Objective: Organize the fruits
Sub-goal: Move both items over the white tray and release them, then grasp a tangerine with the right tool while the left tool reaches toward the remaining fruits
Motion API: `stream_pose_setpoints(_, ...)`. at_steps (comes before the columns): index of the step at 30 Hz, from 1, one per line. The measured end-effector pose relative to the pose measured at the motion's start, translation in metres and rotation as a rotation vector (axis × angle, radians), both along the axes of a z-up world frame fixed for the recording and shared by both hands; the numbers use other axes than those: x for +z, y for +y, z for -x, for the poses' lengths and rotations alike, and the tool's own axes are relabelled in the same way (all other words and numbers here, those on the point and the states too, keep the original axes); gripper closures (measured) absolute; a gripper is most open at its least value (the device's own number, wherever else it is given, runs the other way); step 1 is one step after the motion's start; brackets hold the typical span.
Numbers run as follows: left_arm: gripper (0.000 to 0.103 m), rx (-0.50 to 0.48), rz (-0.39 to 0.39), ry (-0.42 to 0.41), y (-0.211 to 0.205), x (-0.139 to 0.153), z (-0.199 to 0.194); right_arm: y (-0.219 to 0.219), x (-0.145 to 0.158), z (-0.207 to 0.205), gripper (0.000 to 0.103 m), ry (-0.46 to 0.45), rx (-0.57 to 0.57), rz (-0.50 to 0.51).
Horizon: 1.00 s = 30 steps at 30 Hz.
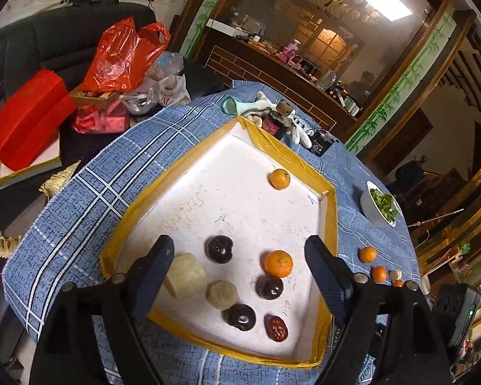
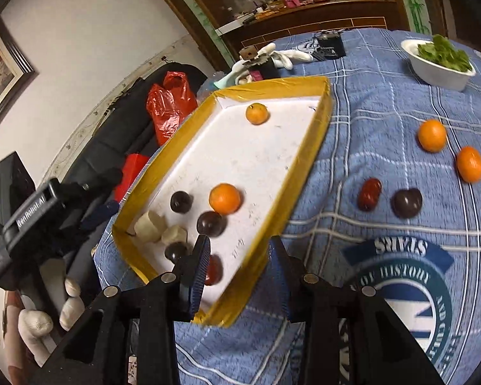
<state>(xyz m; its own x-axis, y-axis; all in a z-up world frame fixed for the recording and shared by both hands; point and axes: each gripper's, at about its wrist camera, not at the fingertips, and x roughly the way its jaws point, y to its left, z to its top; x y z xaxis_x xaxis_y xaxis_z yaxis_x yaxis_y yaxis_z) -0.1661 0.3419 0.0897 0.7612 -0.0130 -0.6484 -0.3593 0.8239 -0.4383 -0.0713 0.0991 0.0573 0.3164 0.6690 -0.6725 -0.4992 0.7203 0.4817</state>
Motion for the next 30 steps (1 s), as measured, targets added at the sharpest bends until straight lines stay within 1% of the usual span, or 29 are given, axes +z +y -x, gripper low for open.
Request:
stream_pose_setpoints(4, 0.019, -0.053, -0.024, -0.039, -0.017, 0.010, 0.004, -0.015, -0.001, 0.005, 0.060, -0.010, -0.022, 0.007)
stream_pose_setpoints(7, 0.019, -0.116, -0.034, -0.059, -0.032, 0.017, 0.006, -0.039, 0.000, 0.009, 0.056, -0.017, -0.060, 0.006)
stream_pose_setpoints(10, 0.019, -0.165, -0.069, -0.071, -0.051, 0.022, 0.005, -0.073, -0.003, 0.014, 0.055, -0.022, -0.120, 0.019)
stream_pose_setpoints(13, 0.019, -0.226, -0.094, -0.065, -0.072, 0.024, 0.000, -0.110, -0.008, 0.016, 0.055, -0.007, -0.195, 0.010)
stream_pose_setpoints(16, 0.019, -0.276, -0.091, -0.060, -0.092, 0.024, -0.007, -0.143, -0.012, 0.019, 0.055, 0.015, -0.269, 0.001)
stream_pose_setpoints(21, 0.019, -0.385, -0.093, -0.011, -0.134, 0.015, -0.023, -0.190, -0.009, 0.030, 0.055, 0.009, -0.375, -0.032)
stream_pose_setpoints(25, 0.019, -0.460, -0.090, 0.015, -0.166, 0.010, -0.023, -0.219, -0.010, 0.037, 0.051, 0.003, -0.426, -0.065)
stream_pose_setpoints(28, 0.019, -0.506, -0.101, 0.024, -0.187, 0.008, -0.026, -0.233, -0.012, 0.039, 0.051, 0.012, -0.447, -0.079)
stream_pose_setpoints(30, 0.019, -0.534, -0.082, 0.032, -0.199, 0.003, -0.032, -0.239, -0.009, 0.042, 0.051, 0.004, -0.456, -0.073)
